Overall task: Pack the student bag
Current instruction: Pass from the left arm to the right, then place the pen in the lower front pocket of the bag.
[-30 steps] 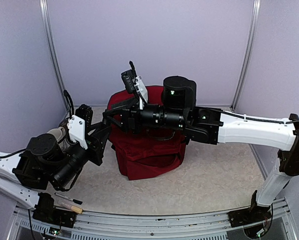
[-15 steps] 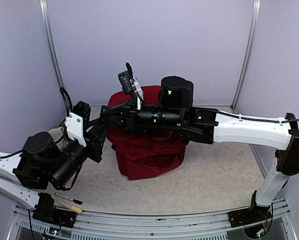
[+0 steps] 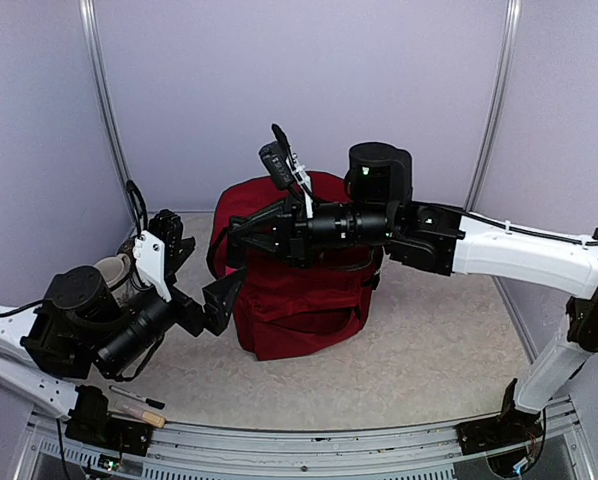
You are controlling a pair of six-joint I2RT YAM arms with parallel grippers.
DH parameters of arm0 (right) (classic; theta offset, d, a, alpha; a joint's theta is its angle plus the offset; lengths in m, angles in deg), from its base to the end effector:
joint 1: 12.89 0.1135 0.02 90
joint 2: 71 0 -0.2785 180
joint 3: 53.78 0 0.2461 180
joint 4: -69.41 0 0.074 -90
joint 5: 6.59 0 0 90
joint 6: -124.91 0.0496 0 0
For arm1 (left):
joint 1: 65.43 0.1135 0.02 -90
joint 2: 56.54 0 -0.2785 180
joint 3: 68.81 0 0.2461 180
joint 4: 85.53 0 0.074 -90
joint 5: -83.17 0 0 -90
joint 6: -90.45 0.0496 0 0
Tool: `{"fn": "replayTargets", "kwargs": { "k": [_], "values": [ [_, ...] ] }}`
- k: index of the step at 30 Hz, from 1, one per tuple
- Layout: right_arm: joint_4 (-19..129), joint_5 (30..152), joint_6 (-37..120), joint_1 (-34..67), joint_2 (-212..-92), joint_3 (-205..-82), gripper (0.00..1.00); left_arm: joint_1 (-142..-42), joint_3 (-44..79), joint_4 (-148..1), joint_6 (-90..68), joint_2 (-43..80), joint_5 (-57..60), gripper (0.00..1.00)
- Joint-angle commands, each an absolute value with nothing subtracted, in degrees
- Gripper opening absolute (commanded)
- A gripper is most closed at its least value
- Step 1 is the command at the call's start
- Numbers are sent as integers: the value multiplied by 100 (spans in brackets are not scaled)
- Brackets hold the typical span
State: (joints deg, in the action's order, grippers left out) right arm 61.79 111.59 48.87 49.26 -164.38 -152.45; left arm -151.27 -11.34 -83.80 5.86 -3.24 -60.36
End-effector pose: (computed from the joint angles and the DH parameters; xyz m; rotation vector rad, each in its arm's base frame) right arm 0.1657 0.3638 0.4094 -1.1014 1.4278 1.3840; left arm 0.0545 -0.1990 0.3591 0.4783 1.4838 -0.3982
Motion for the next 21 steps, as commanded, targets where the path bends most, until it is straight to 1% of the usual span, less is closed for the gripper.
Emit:
{"fn": "replayTargets", "kwargs": {
  "k": [1, 4, 6, 11, 15, 21],
  "values": [
    [4612, 11425, 3099, 4847, -15634, -15020, 0, -14694, -1085, -7554, -316, -638, -4855, 99],
    [3869, 11526, 1940, 4849, -15285, -14605, 0, -13891, -1145, -7256, -995, -838, -3876, 99],
    [3637, 11338, 1340, 4846, -15096, -14256, 0, -13291, -1173, -6978, -1386, -849, -3637, 99],
    [3572, 10034, 347, 4846, -15047, -13785, 0, -11944, -973, -6109, -2124, -445, -2894, 99],
    [3148, 9264, -105, 4848, -15513, -14108, 0, -11546, -913, -5767, -2448, -198, -2719, 99],
    [1757, 8563, -282, 4846, -16390, -14718, 0, -11292, -967, -5076, -3118, -109, -2993, 99]
  ]
}}
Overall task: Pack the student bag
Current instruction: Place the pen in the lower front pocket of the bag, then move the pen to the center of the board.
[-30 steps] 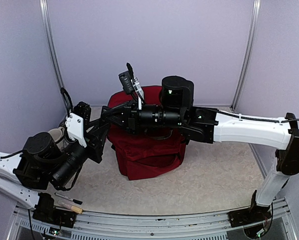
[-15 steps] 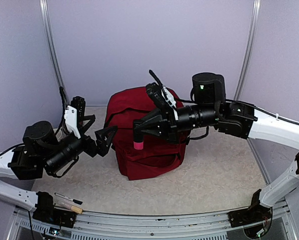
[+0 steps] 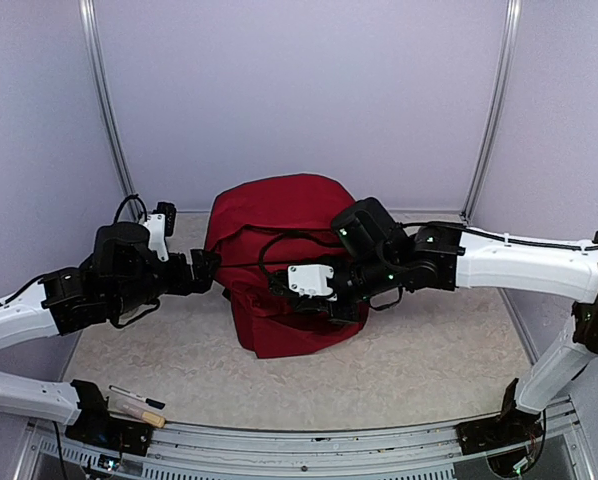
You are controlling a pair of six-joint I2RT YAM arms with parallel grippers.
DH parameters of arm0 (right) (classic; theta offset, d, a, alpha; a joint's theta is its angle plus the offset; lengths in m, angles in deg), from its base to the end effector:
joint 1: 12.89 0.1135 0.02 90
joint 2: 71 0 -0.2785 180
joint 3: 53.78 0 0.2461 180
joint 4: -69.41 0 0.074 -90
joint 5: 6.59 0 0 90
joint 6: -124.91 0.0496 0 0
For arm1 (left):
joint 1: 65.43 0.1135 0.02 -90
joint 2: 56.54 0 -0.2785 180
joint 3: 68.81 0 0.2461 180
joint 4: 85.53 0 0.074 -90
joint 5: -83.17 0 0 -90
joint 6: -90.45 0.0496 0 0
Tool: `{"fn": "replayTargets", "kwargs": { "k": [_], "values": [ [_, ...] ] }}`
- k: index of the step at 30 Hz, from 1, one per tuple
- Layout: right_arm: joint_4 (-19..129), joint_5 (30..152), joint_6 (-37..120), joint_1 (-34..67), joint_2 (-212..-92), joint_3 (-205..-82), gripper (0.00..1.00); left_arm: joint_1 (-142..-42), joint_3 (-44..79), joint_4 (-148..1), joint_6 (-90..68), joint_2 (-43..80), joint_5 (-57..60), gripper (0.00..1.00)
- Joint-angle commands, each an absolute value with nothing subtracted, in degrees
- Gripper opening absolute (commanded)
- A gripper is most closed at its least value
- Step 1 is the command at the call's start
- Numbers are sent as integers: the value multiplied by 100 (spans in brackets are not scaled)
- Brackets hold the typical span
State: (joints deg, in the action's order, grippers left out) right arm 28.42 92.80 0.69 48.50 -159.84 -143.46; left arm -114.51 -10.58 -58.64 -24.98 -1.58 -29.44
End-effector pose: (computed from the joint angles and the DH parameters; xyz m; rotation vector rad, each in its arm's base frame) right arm 0.1626 0.3150 0.3163 -1.7601 1.4774 0.4340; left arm 0.1556 -0.1504 0.3076 0.1509 1.9729 -0.4647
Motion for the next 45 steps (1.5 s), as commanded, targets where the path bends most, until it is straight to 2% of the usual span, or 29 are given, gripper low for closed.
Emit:
{"fn": "replayTargets", "kwargs": {
  "k": [1, 5, 6, 11, 14, 20, 24, 29, 34, 40, 45],
  "values": [
    [1516, 8514, -283, 4846, -16518, -14802, 0, -11267, -970, -4896, -3227, -108, -3036, 99],
    [1248, 8308, -202, 4846, -16788, -14974, 0, -11262, -1010, -4749, -3409, -274, -2946, 99],
    [1316, 8261, -213, 4846, -16809, -14965, 4, -11262, -1011, -4758, -3415, -334, -2896, 99],
    [1561, 7985, -173, 4847, -16926, -14972, 37, -11292, -912, -4848, -3220, -627, -2611, 99],
    [1553, 7983, -24, 4850, -16987, -15151, 46, -11326, -869, -4718, -3269, -732, -2626, 99],
    [1808, 8380, 321, 4872, -16720, -15356, 50, -11324, -576, -2841, -4870, -623, -3998, 98],
    [2206, 8828, 479, 4881, -16317, -15237, 52, -11324, -448, -1779, -5770, -538, -4369, 99],
    [2619, 8995, 738, 4881, -15882, -14944, 53, -11312, -745, -1328, -6940, -373, -4007, 99],
    [2893, 9225, 770, 4883, -15525, -14483, 53, -10993, -1221, -579, -8192, 377, -3422, 99],
    [3007, 9073, 841, 4902, -15391, -14287, 54, -10427, -2075, -985, -8893, 789, -2359, 99],
    [2935, 9056, 857, 4976, -15406, -14305, 54, -10076, -2430, -964, -9188, 422, -2299, 97]
  ]
}}
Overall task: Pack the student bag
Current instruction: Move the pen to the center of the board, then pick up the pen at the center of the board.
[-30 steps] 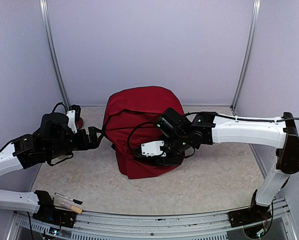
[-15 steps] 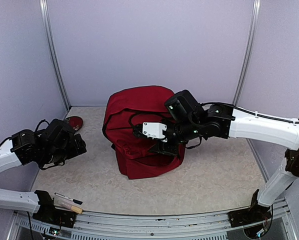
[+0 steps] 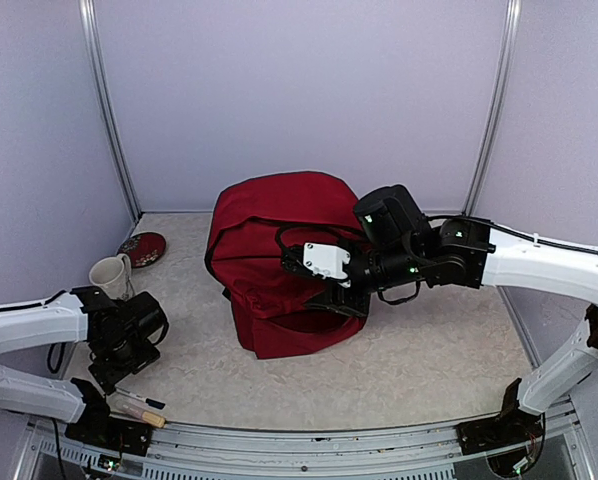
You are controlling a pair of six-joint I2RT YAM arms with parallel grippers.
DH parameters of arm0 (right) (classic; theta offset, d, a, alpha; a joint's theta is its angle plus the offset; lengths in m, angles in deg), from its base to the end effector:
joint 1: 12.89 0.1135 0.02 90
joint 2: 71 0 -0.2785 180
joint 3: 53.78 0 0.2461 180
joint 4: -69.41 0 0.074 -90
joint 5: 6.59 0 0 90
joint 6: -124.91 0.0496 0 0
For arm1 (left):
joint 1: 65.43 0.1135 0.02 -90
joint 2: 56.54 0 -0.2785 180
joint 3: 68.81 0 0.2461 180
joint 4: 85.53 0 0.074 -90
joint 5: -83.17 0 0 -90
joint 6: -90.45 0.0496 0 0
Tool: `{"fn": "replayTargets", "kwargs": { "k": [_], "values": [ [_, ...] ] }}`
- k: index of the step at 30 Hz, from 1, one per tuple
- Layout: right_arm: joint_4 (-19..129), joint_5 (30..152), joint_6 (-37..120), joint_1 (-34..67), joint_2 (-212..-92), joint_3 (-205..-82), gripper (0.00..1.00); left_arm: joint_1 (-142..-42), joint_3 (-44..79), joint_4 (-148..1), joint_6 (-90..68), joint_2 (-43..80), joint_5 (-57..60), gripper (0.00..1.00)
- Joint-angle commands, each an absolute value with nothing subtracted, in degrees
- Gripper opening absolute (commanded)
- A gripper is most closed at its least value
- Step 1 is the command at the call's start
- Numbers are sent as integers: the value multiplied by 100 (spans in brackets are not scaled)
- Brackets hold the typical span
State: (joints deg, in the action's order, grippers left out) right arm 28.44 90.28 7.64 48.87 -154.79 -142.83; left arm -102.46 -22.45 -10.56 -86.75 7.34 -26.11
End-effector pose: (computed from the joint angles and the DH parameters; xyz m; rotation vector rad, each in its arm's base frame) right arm 0.1533 0.2979 0.3410 -1.6104 1.5401 0.4662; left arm 0.1111 -0.0633 0.1688 -1.1992 2.5865 0.2812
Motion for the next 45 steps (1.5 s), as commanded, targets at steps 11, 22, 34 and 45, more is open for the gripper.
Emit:
{"fn": "replayTargets", "kwargs": {
  "k": [11, 22, 34, 45],
  "values": [
    [2912, 9058, 760, 5078, -15393, -14295, 54, -9803, -2896, -975, -9540, 348, -1363, 99],
    [2930, 9122, 723, 5109, -15362, -14274, 55, -9808, -2998, -2305, -9147, 700, -1410, 92],
    [2898, 9106, 713, 5127, -15392, -14280, 55, -10106, -2203, -3715, -8206, 2098, -1538, 79],
    [2853, 9114, 705, 5154, -15397, -14294, 55, -10524, -1597, -3431, -8012, 2959, -1815, 74]
  ]
}}
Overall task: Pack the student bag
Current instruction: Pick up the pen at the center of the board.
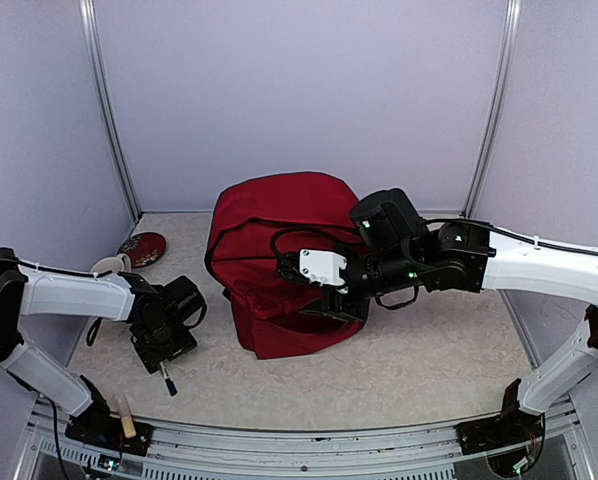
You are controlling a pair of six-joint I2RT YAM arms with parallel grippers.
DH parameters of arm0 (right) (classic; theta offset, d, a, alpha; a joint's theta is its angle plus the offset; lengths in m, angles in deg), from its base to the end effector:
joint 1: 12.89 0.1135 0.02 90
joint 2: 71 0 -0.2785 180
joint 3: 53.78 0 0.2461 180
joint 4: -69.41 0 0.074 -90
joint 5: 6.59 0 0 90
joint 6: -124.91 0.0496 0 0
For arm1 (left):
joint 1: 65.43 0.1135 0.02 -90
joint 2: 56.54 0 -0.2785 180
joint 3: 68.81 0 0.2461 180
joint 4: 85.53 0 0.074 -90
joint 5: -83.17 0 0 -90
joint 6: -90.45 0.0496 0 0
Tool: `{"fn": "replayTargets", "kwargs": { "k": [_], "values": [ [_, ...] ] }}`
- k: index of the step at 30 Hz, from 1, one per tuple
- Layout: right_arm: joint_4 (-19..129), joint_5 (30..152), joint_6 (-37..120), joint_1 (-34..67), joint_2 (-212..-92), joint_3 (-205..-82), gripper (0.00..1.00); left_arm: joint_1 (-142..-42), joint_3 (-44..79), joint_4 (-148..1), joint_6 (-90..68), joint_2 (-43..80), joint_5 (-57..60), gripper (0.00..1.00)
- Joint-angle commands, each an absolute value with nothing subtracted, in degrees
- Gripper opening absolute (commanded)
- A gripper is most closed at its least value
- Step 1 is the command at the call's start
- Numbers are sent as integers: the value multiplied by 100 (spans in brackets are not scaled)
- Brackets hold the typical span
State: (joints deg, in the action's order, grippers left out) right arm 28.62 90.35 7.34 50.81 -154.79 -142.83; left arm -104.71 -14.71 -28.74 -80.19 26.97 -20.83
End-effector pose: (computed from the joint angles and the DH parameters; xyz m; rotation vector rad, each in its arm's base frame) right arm 0.1432 0.3032 0.3413 -1.6407 1.5075 0.4838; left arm 0.1709 -0.1243 0.1475 -1.0336 2.7048 0.0948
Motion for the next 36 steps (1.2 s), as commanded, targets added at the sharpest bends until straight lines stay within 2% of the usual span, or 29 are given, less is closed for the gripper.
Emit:
{"fn": "replayTargets", "kwargs": {
  "k": [1, 3, 9, 11, 19, 27, 32, 36],
  "values": [
    [2850, 9114, 705, 5154, -15388, -14293, 55, -10527, -1648, -3459, -7981, 2943, -1838, 70],
    [2850, 9123, 697, 5154, -15387, -14295, 55, -10524, -1747, -3531, -7927, 2905, -1828, 57],
    [2838, 9097, 696, 5180, -15364, -14304, 55, -10507, -1956, -3545, -7771, 2856, -1578, 8],
    [2840, 9107, 697, 5188, -15355, -14304, 55, -10507, -2009, -3541, -7637, 2854, -1568, 0],
    [2855, 9103, 696, 5206, -15313, -14290, 55, -10532, -1999, -3554, -7175, 2775, -1430, 0],
    [3005, 9297, 746, 5207, -15199, -14251, 55, -10674, -2007, -3997, -6991, 1598, -1758, 0],
    [3725, 9842, 1085, 5210, -15002, -13921, 57, -10775, -2111, -4194, -6954, 1069, -1899, 0],
    [4492, 10740, 1700, 5207, -15002, -13742, 58, -11159, -1839, -4109, -6839, 733, -2443, 0]
  ]
}}
